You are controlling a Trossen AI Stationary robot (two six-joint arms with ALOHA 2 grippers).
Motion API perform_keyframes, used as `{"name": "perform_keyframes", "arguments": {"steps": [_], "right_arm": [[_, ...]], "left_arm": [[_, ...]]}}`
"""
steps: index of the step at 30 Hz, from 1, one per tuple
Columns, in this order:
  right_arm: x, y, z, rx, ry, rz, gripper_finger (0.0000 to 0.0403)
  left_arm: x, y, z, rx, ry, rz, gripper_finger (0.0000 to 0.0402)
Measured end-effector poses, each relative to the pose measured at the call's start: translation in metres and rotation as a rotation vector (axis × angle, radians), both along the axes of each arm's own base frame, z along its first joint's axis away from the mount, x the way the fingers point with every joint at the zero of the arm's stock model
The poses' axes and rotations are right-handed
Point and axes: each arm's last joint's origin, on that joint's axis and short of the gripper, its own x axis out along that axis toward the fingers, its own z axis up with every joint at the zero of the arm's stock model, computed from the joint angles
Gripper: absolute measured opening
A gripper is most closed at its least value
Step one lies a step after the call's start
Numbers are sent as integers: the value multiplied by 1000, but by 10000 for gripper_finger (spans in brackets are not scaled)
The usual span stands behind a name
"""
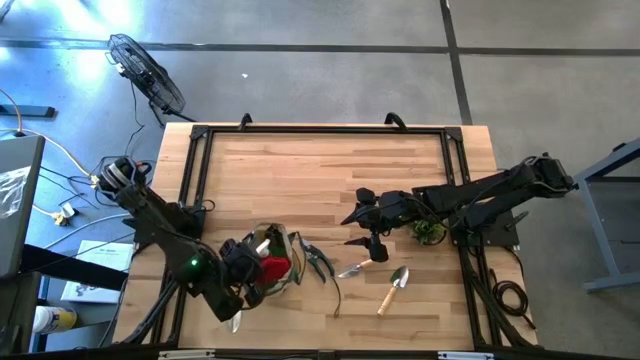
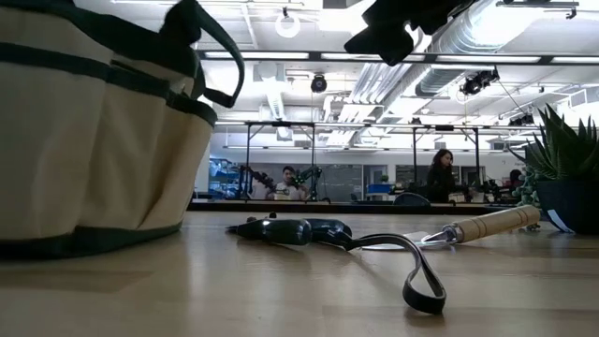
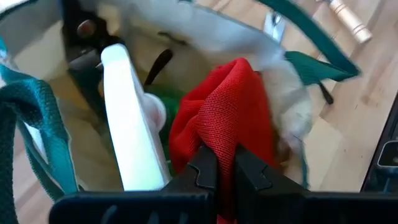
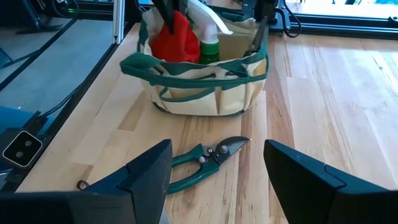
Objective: Pick & Place Garden tools in Gardening bag
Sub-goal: Put the red gloves into the brown gardening bag
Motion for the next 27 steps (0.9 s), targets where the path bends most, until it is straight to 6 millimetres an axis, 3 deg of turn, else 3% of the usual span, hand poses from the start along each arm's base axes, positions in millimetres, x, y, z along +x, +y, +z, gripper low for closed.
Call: {"name": "perform_keyframes", "arguments": {"steps": [7,27], "right_arm": [[0,0,0,7,2,-4,245],[-1,0,-1,6,15,-4,245]], "left_arm": [[1,1,0,-18,17,-2,19],[4,-3,2,-54,-33,0,209]]}}
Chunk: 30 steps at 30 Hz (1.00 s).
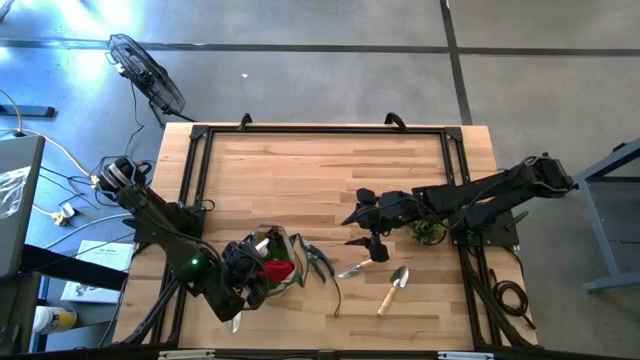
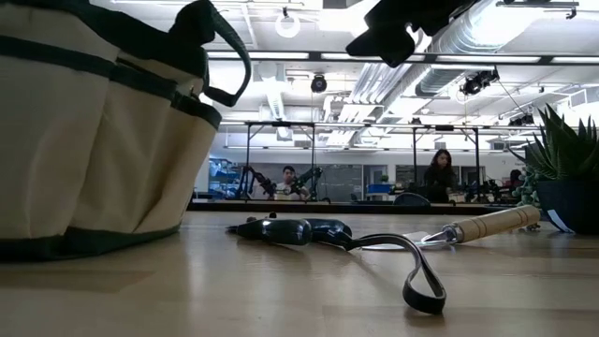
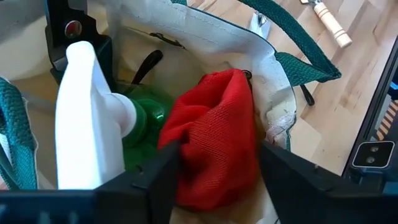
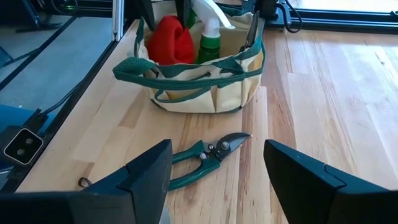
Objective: Pick & Place Garden tools in Gardening bag
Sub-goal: Put the red gloves into the brown gardening bag, then put the middle brown trowel into the brown gardening bag
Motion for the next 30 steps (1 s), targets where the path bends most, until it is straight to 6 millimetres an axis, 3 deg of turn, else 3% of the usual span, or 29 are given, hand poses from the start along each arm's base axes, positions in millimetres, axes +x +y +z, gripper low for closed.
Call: {"name": "perform_keyframes", "arguments": {"steps": [8,23,30], "right_arm": [[-1,1,-2,9,24,21,245],[-5,10,-3,132,62,249,245],[-14,4,-18,14,234,126,245]], "left_arm": [[1,0,1,4,-15,7,268],[-9,14,27,21,-143,31,271],[-14,24,42,161,-267,65,271]]}}
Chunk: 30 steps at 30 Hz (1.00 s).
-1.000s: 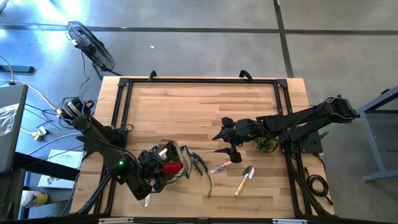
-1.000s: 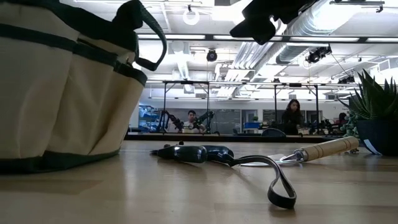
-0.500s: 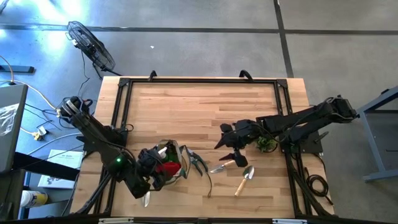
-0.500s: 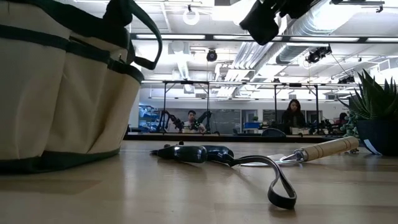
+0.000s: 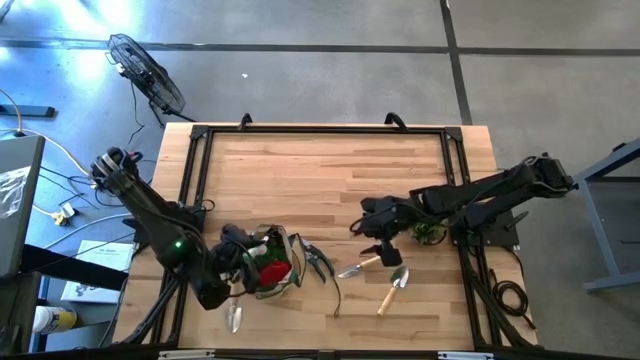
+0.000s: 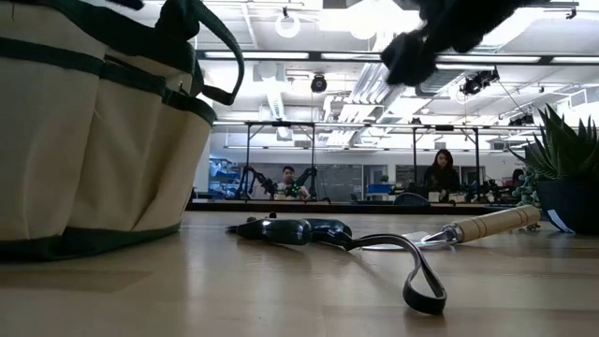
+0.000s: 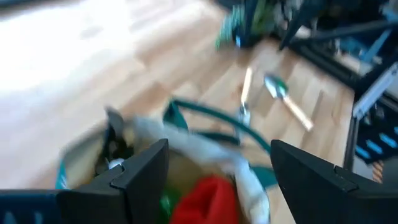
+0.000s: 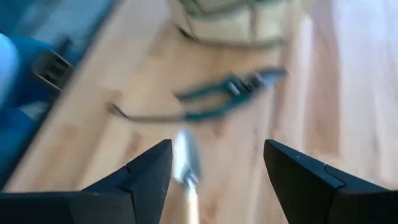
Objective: Pick & Place Garden tools in Gardening bag
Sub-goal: Put the middle brown trowel into the brown gardening bag
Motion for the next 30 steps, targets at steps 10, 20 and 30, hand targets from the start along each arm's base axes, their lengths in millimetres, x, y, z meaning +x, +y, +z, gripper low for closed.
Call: {"name": "perform_keyframes", "arguments": {"steps": [10,20,30], "right_arm": [[-9,9,-7,-18,104,7,245],[1,45,-47,-151,211,53,245],[5,54,-98,-311,411,-30,245]], "left_arm": [[-3,7,8,183,-76,54,271],[-3,6,7,182,-60,36,271],[1,3,10,125,-97,32,271]]}}
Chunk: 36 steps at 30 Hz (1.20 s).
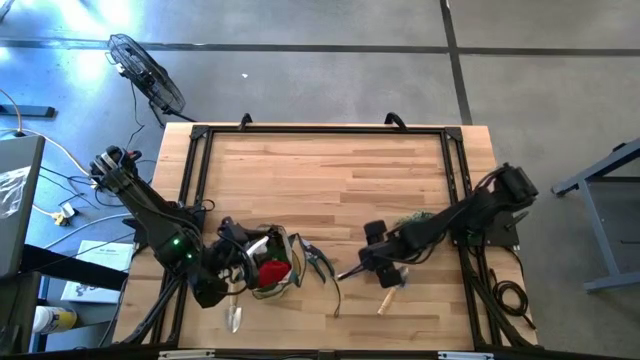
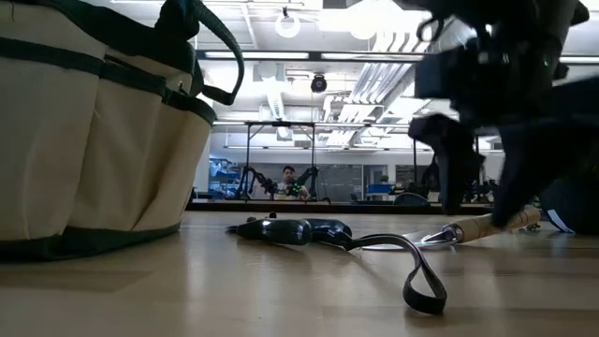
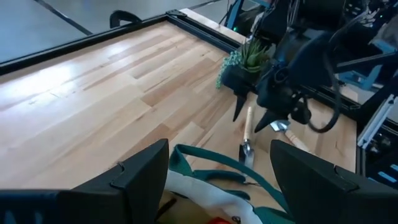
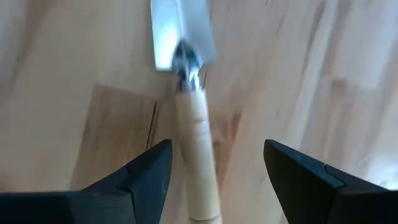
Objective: Pick & Place Garden tools in Gardening bag
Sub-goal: Put the middle brown trowel into the brown gardening bag
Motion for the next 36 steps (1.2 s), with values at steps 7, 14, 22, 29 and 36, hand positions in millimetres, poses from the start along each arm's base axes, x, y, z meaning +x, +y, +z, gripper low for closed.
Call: {"name": "perform_keyframes", "arguments": {"steps": [7,14,22,29,36], "right_arm": [[-1,1,-14,19,81,-65,243],[-2,1,-15,37,96,-116,191],[-1,2,-15,80,99,-176,54],[0,4,-15,86,67,-167,53],[-7,8,0,37,9,-170,53]], "left_arm": [[0,0,0,-11,10,-12,271],[0,0,0,-8,6,-8,271],[0,0,0,-1,-1,1,271],[0,0,0,6,4,1,271],[-1,1,-1,19,13,0,271]]}}
